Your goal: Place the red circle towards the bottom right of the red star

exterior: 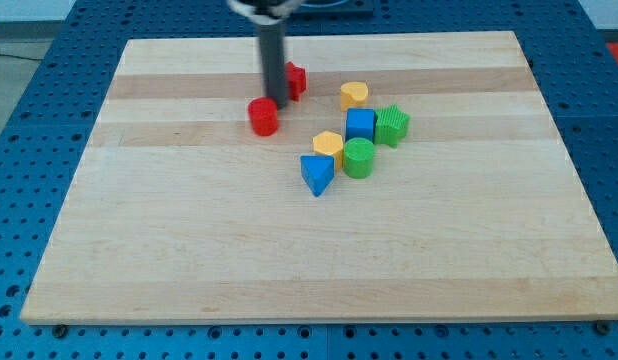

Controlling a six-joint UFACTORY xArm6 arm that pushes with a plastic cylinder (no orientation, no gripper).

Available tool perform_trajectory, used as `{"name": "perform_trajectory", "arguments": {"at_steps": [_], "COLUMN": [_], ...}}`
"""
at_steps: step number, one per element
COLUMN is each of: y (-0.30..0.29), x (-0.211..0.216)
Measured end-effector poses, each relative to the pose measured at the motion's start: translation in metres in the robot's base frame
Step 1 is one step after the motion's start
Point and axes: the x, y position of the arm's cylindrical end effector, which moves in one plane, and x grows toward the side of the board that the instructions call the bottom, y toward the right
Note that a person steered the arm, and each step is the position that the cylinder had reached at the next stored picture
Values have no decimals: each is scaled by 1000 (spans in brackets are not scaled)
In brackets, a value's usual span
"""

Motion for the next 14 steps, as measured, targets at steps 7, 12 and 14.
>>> {"name": "perform_trajectory", "arguments": {"at_steps": [7, 12, 14], "y": [-120, -91, -91], "x": [76, 76, 73]}}
